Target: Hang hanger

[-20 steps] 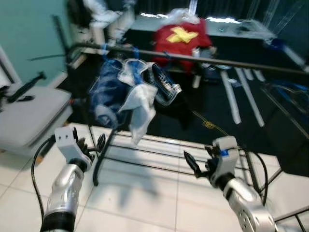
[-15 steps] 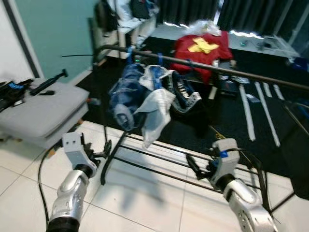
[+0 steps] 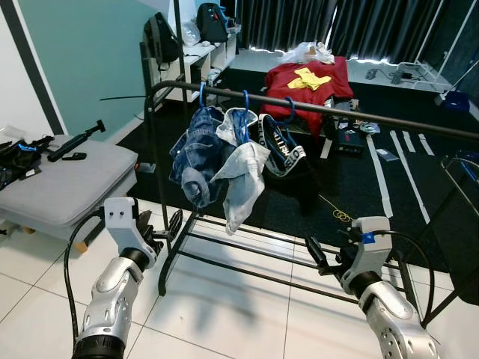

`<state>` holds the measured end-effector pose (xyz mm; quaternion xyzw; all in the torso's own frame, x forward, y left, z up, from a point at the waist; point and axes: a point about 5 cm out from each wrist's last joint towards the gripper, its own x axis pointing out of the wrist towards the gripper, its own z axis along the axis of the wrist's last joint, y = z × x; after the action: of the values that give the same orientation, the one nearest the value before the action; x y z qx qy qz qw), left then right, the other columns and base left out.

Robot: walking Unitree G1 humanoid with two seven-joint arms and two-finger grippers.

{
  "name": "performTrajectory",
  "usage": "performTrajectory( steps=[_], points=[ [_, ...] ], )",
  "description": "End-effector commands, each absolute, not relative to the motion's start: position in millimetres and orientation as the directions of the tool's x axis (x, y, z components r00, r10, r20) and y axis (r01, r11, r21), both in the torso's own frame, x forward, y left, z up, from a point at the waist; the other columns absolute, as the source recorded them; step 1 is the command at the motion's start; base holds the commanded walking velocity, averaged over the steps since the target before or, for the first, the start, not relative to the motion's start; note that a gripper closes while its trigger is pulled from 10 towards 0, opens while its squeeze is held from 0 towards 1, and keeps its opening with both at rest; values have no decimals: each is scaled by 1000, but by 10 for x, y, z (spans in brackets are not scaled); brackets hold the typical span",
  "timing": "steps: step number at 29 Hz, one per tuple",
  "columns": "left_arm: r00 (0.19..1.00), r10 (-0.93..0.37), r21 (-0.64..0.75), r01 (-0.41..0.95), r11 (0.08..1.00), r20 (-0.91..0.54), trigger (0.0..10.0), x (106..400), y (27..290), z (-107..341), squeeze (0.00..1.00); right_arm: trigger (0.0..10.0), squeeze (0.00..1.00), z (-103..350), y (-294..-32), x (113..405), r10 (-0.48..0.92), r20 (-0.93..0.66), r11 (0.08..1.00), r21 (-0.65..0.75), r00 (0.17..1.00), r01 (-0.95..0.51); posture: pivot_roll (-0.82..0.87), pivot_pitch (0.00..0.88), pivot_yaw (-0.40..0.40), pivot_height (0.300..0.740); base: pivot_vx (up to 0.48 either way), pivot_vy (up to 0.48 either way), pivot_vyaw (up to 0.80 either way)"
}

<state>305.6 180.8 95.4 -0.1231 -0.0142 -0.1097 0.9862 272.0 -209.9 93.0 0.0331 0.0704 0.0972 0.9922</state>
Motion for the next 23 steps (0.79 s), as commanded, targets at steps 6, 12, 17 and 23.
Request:
performTrajectory(
  steps=[6,12,17,23],
  points=[
    [963,-251,-174,266,948,99,10000,3065,1780,1079,0,10000,0,856,-1829,2421,290,-155,952,144,944,-269,-45,63,-9,740,349,0,0],
    [935,-286,-167,323,932,212,10000,3181,1659,1447,0,10000,0,834,-1661,2257,349,-174,932,169,921,-322,-64,76,8,740,374,0,0],
    [902,-338,-150,386,910,268,10000,3201,1549,1640,0,10000,0,837,-1680,2251,339,-167,933,185,926,-308,-63,85,17,740,379,0,0],
    [870,-367,-152,433,889,329,10000,3170,1525,1844,0,10000,0,840,-1668,2226,333,-167,934,193,928,-300,-61,94,24,740,376,0,0]
  ],
)
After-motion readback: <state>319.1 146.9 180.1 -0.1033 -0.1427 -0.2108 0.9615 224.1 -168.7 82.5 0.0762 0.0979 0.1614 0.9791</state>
